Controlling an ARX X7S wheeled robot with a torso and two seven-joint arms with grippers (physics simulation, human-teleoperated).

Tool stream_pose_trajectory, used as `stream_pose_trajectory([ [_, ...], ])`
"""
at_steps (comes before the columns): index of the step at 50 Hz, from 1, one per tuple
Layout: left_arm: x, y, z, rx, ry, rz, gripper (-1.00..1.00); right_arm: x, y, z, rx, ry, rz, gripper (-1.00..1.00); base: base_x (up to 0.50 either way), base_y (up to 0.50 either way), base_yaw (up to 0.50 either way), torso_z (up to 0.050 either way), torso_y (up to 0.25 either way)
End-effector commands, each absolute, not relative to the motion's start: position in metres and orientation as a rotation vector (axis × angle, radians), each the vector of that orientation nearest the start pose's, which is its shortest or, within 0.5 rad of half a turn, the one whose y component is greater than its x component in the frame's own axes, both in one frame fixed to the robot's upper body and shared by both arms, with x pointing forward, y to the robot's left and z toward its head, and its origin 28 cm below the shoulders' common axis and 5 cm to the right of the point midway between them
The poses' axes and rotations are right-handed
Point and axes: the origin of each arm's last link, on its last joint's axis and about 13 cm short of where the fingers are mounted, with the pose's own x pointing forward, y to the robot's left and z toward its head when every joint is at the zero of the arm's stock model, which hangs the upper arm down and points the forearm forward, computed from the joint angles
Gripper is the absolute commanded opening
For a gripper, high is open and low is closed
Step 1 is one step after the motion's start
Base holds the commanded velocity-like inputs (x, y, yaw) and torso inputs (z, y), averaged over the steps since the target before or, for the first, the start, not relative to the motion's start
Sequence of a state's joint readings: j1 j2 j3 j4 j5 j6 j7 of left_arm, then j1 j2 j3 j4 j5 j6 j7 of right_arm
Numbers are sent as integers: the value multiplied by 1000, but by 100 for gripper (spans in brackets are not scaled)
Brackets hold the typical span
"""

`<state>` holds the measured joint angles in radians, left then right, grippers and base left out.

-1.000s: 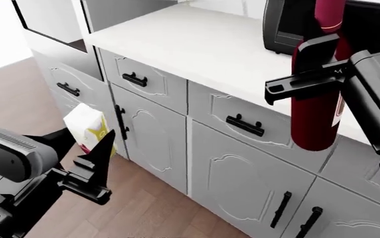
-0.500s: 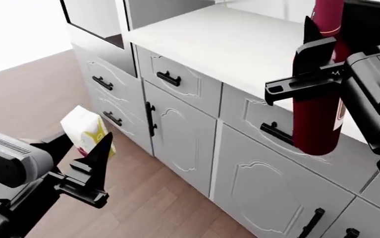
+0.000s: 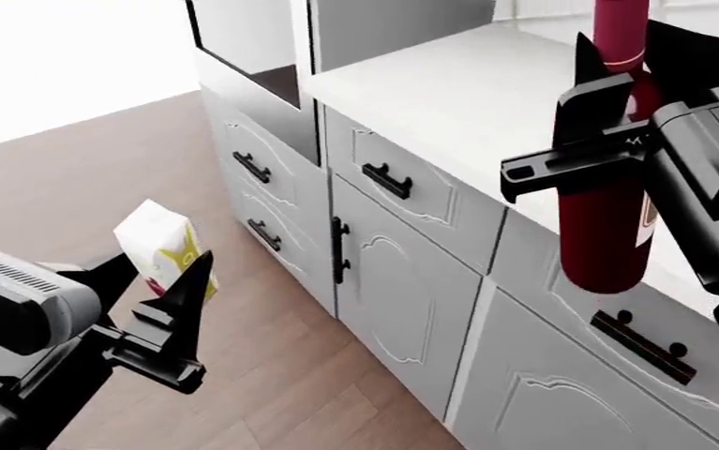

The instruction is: Move the drinks to the dining counter.

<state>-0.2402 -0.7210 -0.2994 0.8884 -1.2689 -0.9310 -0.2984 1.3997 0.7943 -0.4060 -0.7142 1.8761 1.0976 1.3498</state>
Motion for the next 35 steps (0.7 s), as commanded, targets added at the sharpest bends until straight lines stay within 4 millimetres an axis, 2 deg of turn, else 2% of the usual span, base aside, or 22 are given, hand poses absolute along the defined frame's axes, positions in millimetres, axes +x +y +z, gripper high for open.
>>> stream_pose_trajectory([
  [1, 166, 270, 215, 2, -77, -378, -100, 173, -111, 333, -296, -269, 23, -100, 237, 290, 488, 0, 0],
  [15, 164, 271, 213, 3, -73, -374, -100, 173, -112, 329, -279, -262, 31, -100, 221, 298, 487, 0, 1],
  [20, 165, 271, 213, 4, -74, -374, -100, 171, -112, 329, -283, -261, 40, -100, -196, 583, 0, 0, 2],
  [35, 165, 271, 213, 5, -72, -373, -100, 172, -112, 327, -301, -263, 35, -100, 194, 316, 488, 1, 2],
])
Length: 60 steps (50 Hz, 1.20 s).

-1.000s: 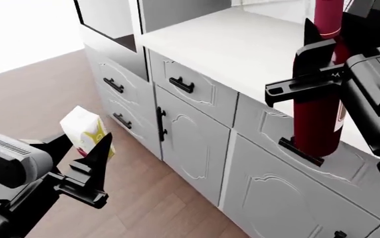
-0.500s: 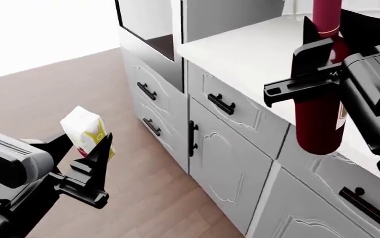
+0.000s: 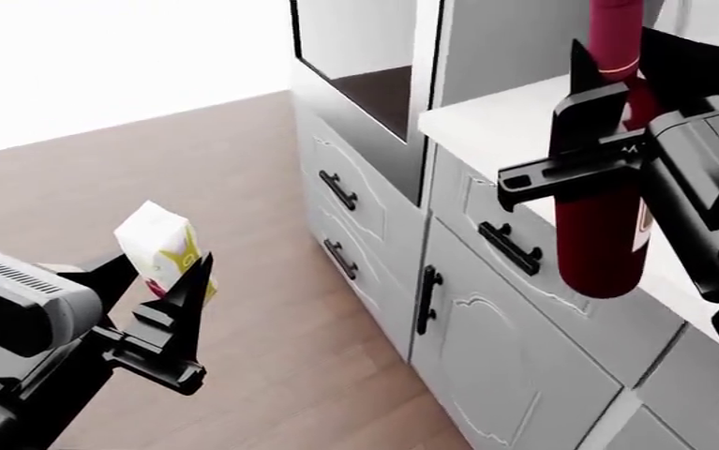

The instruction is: Move the drinks to the dining counter.

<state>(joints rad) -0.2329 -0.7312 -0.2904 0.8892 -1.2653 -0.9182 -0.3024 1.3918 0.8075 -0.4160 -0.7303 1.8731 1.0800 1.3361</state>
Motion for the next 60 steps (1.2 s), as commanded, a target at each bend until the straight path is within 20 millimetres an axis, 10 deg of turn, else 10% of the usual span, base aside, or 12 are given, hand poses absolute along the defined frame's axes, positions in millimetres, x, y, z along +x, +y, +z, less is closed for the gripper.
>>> stream_pose_trajectory([
  [1, 166, 271, 213, 4, -73, -374, -100, 172, -112, 328, -302, -266, 42, -100, 164, 298, 500, 0, 0],
  [60, 167, 271, 213, 10, -75, -374, -100, 173, -111, 327, -298, -262, 64, -100, 15, 29, 500, 0, 1],
])
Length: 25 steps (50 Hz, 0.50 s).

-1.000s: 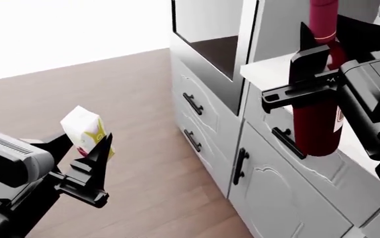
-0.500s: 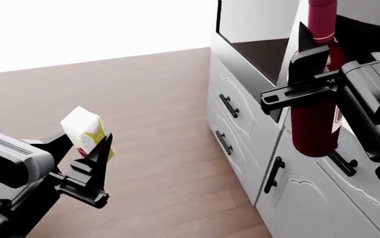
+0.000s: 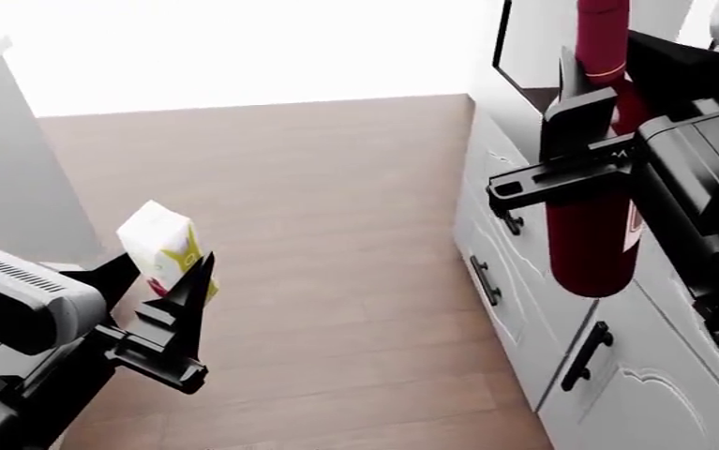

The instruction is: Move the drinks to the dining counter.

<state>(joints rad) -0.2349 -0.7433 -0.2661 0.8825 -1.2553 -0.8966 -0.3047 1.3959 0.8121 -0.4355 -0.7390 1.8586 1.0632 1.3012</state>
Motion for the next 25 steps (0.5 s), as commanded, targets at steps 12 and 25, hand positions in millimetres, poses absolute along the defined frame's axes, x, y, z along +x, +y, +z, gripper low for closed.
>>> stream_pose_trajectory([
  [12, 166, 271, 213, 12, -75, -372, -100, 170, -112, 326, -295, -262, 62, -100, 0, 0, 500, 1, 1],
  [25, 166, 271, 212, 11, -71, -373, -100, 171, -112, 324, -291, -260, 67, -100, 0, 0, 500, 0, 1],
])
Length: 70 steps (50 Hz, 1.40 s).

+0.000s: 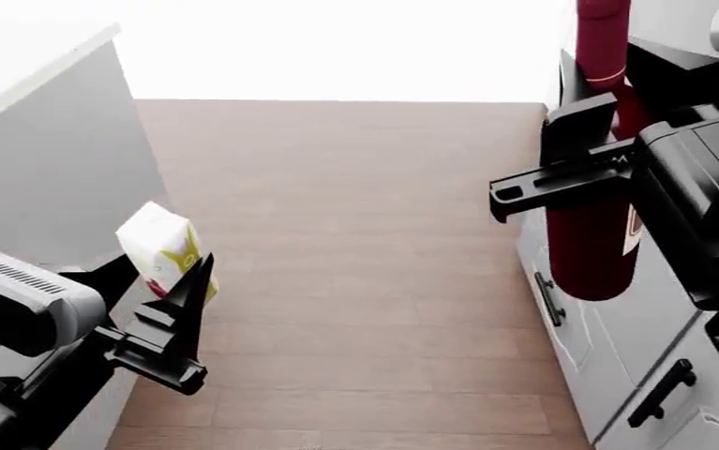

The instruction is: Move the drinks to the dining counter.

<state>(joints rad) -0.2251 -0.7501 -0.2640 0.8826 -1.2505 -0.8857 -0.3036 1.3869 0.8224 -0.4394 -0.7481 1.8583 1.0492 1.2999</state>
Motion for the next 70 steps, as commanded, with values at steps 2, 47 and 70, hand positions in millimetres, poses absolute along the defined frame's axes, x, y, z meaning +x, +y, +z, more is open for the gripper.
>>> stream_pose_trajectory([
  [2, 166, 271, 212, 11, -71, -374, -100, 171, -112, 325, -268, -261, 67, -100, 0, 0, 500, 0, 0],
  [47, 167, 272, 209, 5, -72, -381, -100, 167, -110, 327, -247, -265, 89, -100, -124, -422, 22, 1, 0],
  [70, 167, 273, 210, 6, -75, -379, -100, 168, -109, 327, -260, -268, 98, -100, -424, -409, 0, 0, 0],
])
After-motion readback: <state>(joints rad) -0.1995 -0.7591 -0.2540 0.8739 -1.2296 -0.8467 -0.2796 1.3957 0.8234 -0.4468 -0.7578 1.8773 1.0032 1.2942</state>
